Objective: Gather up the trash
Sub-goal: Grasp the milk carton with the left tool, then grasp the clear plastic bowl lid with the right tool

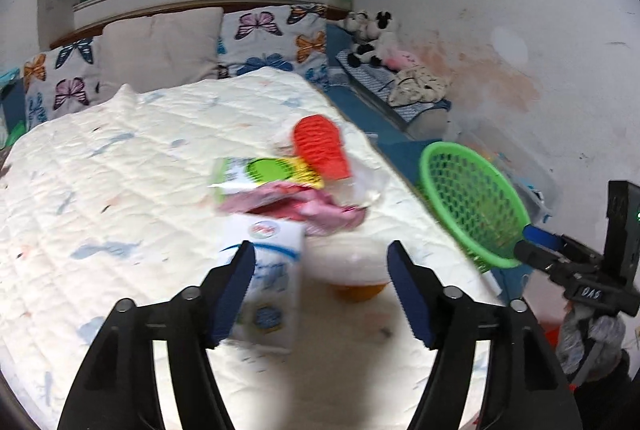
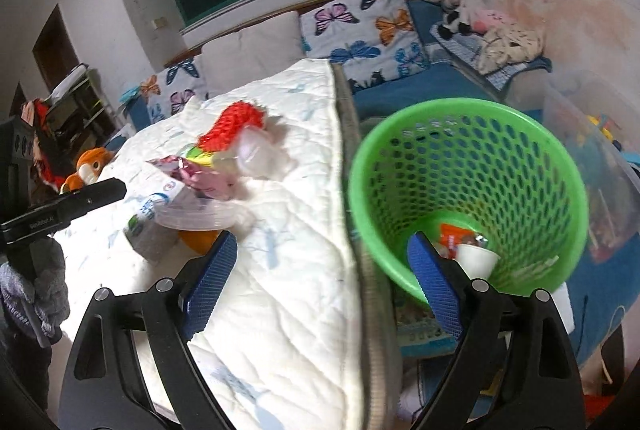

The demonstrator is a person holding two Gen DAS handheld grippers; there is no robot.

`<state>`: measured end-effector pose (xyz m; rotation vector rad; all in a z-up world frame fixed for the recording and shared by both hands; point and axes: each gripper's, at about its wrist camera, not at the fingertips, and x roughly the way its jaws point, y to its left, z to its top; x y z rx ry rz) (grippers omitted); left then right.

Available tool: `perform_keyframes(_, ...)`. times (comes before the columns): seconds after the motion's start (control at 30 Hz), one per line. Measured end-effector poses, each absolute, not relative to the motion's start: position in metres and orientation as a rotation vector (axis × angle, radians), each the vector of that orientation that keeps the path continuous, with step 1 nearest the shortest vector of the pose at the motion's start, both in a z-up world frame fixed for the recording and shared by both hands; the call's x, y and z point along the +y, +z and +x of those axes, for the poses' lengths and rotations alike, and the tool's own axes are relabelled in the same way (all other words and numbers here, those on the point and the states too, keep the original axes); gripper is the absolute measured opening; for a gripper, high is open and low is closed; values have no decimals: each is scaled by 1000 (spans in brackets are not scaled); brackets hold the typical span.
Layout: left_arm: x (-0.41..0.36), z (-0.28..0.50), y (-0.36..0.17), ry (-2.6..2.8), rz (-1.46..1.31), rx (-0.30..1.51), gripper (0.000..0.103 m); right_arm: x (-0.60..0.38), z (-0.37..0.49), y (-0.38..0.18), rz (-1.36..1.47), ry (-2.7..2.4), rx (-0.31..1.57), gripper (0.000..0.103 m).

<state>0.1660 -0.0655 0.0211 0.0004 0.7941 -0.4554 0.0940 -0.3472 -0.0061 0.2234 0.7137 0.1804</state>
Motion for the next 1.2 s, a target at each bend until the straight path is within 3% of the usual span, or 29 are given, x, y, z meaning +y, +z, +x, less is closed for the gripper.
perform_keyframes(0.23, -55, 176, -4, -429, 67, 861, 74, -328, 101, -8, 201, 217, 729, 87)
perform_keyframes(0.7, -63, 211, -40, -408, 134, 945, 74, -306, 118, -13, 191, 293, 776, 91)
perform_keyframes(0.8, -68, 216, -42, -415, 143, 941, 72, -301, 122, -13, 183, 310, 786, 92)
perform_keyframes(0.87, -69, 220, -43, -420, 141, 939, 63, -296, 124, -13, 169, 317, 791, 92)
perform_keyframes(1.2, -53, 205, -34, -419, 103, 898, 62, -271, 139, -18, 151, 389, 827, 95)
